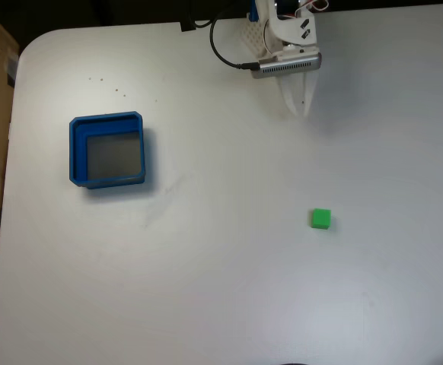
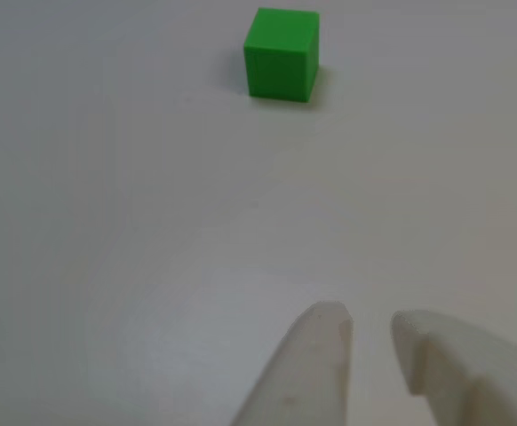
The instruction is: Pick up green cube and drop it in the blue box
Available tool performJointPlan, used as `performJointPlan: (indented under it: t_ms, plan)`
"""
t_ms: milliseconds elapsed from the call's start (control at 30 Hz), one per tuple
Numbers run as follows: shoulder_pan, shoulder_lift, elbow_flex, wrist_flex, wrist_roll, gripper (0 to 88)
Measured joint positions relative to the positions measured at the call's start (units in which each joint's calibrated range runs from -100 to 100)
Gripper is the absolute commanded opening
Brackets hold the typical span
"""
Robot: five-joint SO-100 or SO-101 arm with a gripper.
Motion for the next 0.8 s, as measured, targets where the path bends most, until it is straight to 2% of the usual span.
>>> performJointPlan:
  t_ms: [200,800]
  plan:
    - [0.00,8.07,-2.78,0.00,0.00,0.5]
    - [0.00,38.20,-31.60,0.00,0.05,0.5]
